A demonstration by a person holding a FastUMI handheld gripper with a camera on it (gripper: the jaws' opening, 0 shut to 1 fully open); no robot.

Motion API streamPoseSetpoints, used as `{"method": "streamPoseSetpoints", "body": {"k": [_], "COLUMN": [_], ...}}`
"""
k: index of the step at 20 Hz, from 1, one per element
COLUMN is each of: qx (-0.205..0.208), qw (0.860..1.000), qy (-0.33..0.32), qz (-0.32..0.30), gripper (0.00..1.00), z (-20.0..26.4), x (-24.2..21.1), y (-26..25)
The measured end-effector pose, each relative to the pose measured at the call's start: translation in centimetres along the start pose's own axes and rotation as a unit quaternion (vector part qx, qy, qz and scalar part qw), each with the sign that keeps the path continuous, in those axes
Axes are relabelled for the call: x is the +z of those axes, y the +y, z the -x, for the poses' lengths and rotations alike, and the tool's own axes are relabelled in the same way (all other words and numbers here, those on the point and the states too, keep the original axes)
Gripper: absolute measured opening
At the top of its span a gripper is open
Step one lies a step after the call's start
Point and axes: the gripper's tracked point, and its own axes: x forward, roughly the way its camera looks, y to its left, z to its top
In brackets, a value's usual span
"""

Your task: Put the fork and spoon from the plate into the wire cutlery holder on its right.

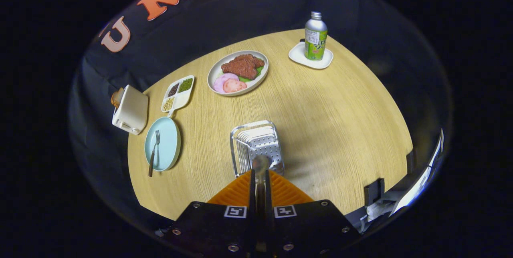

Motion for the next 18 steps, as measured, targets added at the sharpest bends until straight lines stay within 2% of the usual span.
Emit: {"method": "streamPoseSetpoints", "body": {"k": [5, 7, 9, 11, 12, 14, 15, 18], "qx": [0.051, 0.074, 0.095, 0.11, 0.113, 0.117, 0.122, 0.124], "qw": [0.996, 0.989, 0.977, 0.958, 0.946, 0.92, 0.903, 0.873], "qy": [-0.069, -0.118, -0.176, -0.246, -0.282, -0.35, -0.389, -0.45], "qz": [0.029, 0.048, 0.071, 0.1, 0.112, 0.129, 0.137, 0.14], "gripper": [0.13, 0.19, 0.3, 0.45, 0.56, 0.69, 0.72, 0.81], "z": [2.1, 3.5, 5.3, 7.8, 9.1, 11.5, 12.7, 14.6], "x": [4.4, 6.8, 9.2, 11.5, 12.6, 14.4, 15.3, 16.7], "y": [0.6, 1.6, 3.0, 5.0, 6.0, 8.1, 9.7, 13.6]}}
